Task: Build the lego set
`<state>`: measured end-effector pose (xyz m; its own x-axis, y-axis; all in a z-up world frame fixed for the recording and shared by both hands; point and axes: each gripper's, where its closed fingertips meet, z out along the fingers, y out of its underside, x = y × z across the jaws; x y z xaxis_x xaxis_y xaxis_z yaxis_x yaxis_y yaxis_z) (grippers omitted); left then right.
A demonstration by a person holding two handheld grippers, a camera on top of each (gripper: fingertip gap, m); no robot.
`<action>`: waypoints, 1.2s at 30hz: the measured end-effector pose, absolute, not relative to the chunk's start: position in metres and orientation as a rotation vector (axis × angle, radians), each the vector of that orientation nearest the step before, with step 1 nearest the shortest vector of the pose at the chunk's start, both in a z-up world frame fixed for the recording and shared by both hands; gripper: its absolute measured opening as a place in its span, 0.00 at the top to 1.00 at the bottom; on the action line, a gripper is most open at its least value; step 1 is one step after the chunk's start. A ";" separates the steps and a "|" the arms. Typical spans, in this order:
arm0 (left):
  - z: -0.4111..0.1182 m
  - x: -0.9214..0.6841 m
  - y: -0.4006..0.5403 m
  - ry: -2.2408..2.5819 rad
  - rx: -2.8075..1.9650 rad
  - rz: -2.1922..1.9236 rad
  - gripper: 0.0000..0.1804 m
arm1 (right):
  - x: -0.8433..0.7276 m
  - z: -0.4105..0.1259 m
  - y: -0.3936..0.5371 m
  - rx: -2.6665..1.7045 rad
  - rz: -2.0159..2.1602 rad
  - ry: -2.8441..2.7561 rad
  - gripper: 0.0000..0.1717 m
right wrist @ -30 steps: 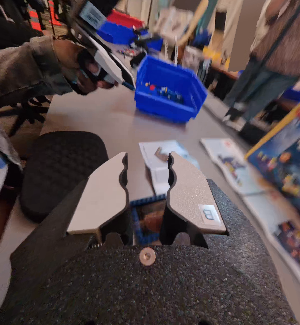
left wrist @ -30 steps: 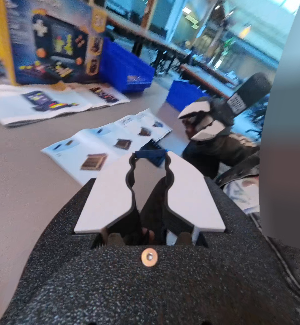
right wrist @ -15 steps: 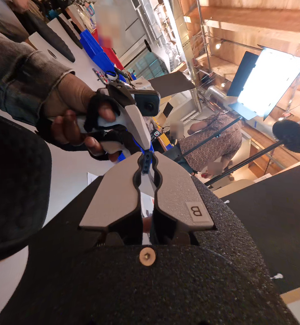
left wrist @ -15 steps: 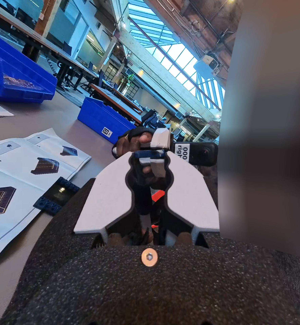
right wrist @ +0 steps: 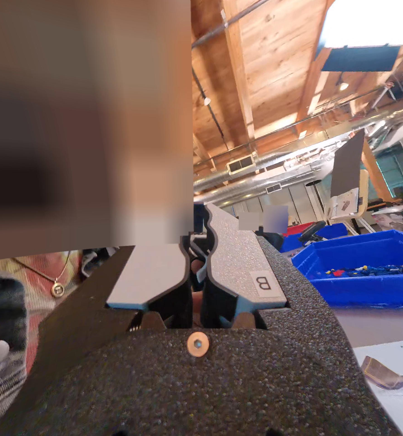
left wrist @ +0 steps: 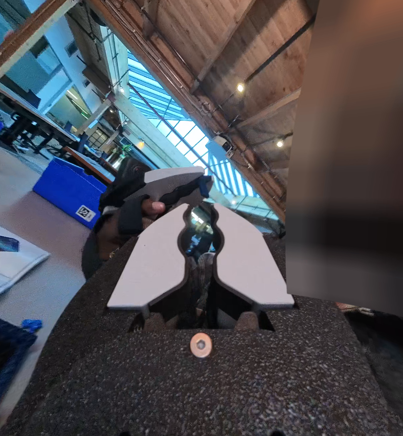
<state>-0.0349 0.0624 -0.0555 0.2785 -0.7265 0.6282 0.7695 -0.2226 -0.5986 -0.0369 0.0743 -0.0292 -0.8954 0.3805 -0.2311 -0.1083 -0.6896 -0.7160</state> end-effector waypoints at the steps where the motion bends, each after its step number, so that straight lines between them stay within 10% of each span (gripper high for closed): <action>1: -0.052 -0.034 0.062 -0.078 -1.101 -1.442 0.92 | -0.035 -0.028 0.071 -0.502 2.579 -1.099 0.96; 19: -0.055 -0.021 0.056 -0.081 -1.094 -1.600 0.98 | -0.027 -0.043 0.055 -0.358 2.266 -1.359 0.96; 36: -0.136 -0.039 0.055 -0.069 -1.760 -1.280 0.99 | -0.048 -0.146 0.063 -0.323 0.653 -2.231 0.95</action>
<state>-0.0388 0.0554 -0.1363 0.4560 -0.4428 0.7720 0.5234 -0.5682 -0.6350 -0.0483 0.0633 -0.1459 -0.6683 0.4210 0.6133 0.0242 0.8363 -0.5478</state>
